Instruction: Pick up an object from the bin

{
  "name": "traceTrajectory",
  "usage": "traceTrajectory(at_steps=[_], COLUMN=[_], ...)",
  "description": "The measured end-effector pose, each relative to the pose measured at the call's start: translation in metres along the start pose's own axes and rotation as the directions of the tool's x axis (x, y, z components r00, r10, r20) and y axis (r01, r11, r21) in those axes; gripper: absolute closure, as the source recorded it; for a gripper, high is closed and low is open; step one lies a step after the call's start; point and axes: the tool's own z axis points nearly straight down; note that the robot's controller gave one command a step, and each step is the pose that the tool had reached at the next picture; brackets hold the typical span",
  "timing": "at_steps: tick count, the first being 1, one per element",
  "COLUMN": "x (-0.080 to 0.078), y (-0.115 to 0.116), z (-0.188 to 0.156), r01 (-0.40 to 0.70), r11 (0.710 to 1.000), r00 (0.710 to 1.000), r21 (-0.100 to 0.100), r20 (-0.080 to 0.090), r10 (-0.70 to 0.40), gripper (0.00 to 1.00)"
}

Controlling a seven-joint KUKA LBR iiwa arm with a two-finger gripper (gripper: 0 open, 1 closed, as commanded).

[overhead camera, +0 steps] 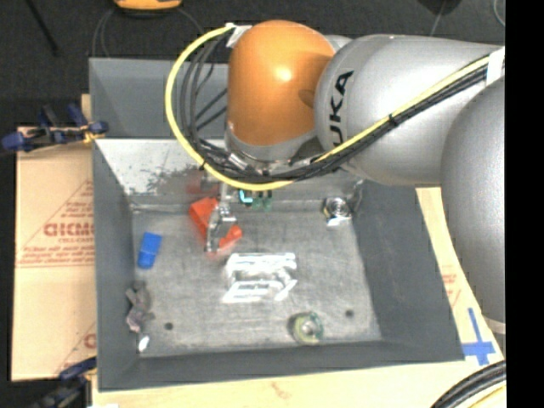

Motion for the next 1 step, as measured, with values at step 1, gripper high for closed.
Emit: traceTrajectory(at_steps=[1], x=[-0.0008], y=[-0.097], z=[0.0962], r01=[0.055], r11=[0.998], r00=[0.999], r21=[0.006], r20=[-0.001], r10=[-0.055], gripper=[0.0])
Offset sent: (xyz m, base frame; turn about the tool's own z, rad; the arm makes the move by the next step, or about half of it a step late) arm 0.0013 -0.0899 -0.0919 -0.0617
